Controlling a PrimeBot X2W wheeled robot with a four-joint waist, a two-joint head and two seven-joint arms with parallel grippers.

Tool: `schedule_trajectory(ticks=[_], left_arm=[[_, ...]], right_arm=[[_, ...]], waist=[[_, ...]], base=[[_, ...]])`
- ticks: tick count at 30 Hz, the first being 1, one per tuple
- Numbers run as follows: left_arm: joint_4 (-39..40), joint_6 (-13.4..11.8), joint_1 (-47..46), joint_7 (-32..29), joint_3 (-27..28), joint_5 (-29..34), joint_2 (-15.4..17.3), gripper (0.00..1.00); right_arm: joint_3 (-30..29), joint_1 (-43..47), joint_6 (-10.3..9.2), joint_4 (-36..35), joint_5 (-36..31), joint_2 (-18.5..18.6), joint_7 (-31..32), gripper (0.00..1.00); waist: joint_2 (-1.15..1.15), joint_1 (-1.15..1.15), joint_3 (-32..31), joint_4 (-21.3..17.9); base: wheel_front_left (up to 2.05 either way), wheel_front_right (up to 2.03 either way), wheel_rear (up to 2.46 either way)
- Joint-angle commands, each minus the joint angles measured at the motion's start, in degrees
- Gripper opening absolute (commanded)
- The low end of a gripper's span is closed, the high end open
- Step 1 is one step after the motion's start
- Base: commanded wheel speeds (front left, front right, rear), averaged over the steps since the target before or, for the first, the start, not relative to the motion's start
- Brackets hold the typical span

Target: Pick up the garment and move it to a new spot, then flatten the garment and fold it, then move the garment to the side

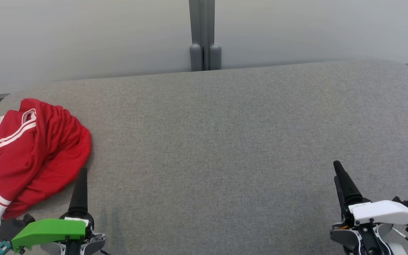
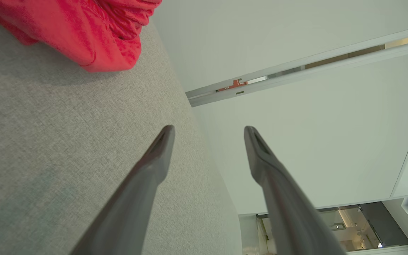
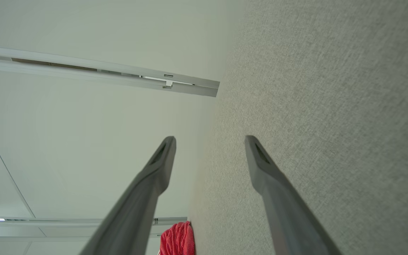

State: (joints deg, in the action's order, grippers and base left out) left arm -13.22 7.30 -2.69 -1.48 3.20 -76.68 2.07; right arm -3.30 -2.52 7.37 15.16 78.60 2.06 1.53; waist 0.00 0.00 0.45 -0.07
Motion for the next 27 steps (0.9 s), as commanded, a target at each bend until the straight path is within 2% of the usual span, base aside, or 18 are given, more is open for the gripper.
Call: schedule_trajectory(ticks=[1, 19, 27], left_arm=[[1.46, 0.11, -0.40, 0.65, -0.29, 2.97, 0.33, 1.00], [5.84, -0.50, 0.60, 4.65, -3.08, 25.38, 0.58, 1.00], [7.90, -2.20, 1.44, 6.19, -4.72, 32.74, 1.36, 1.00]], right_arm=[[0.45, -0.70, 0.11, -1.47, -2.81, 0.31, -0.68, 1.00], [4.02, 0.29, 0.13, -4.37, -24.69, 0.48, -4.68, 1.00], [5.54, 0.83, 0.14, -5.23, -31.68, 0.53, -6.24, 1.00]], waist=[[0.00, 0.00, 0.01, 0.03], [0.00, 0.00, -0.12, 0.17], [0.00, 0.00, -0.46, 0.16]], base=[[0.00, 0.00, 0.00], [0.00, 0.00, 0.00], [0.00, 0.00, 0.00]])
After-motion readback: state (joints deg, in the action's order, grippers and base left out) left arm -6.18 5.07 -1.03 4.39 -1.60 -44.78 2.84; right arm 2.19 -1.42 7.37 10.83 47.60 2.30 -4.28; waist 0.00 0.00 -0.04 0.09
